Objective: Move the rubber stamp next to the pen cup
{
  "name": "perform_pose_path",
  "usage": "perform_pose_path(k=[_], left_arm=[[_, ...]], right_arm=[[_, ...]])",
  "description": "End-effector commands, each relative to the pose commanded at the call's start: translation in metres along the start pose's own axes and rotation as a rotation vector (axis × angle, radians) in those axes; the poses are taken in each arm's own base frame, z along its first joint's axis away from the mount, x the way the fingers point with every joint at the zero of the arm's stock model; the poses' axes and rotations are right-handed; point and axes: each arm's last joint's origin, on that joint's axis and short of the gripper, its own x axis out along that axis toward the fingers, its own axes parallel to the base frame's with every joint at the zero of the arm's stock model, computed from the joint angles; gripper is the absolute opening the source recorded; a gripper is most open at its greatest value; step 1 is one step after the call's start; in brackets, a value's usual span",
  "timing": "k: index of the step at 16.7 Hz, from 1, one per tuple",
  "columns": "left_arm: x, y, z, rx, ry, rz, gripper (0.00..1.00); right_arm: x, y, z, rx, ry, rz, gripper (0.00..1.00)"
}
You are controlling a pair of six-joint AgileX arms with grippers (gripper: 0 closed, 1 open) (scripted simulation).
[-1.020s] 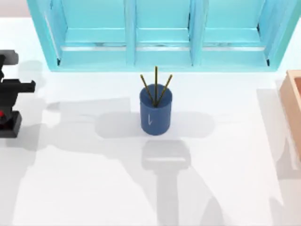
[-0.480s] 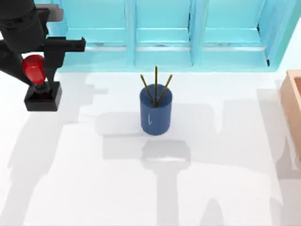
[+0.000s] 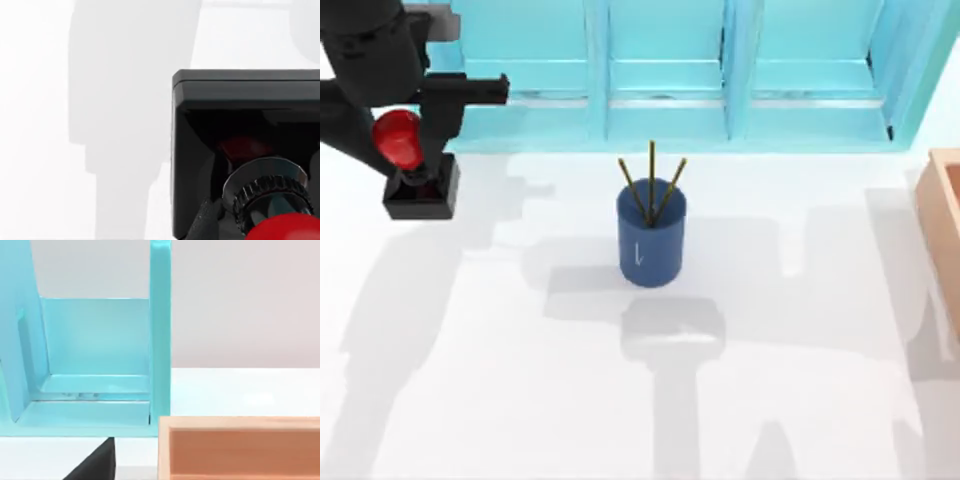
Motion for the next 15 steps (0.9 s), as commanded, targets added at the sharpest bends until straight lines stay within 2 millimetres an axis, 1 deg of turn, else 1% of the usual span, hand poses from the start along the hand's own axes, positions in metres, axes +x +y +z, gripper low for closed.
perform_pose_path(k=[3, 5, 8, 11, 15], left_arm=[[0.001, -0.015, 0.015, -0.004, 0.020, 0.009, 0.00], [-0.001, -0.030, 0.028, -0.003, 0.018, 0.011, 0.00], [-0.010, -0.056, 0.044, 0.000, -0.022, 0.002, 0.00], [-0.015, -0.080, 0.052, 0.002, -0.063, -0.012, 0.00], [-0.009, -0.102, 0.053, 0.003, -0.077, -0.014, 0.00]], right_arm=[[0.000, 0.000, 0.000, 0.000, 0.000, 0.000, 1.00], [0.000, 0.000, 0.000, 0.000, 0.000, 0.000, 1.00], [0.000, 0.000, 0.000, 0.000, 0.000, 0.000, 1.00], [0.000, 0.000, 0.000, 0.000, 0.000, 0.000, 1.00], [0.000, 0.000, 0.000, 0.000, 0.000, 0.000, 1.00]])
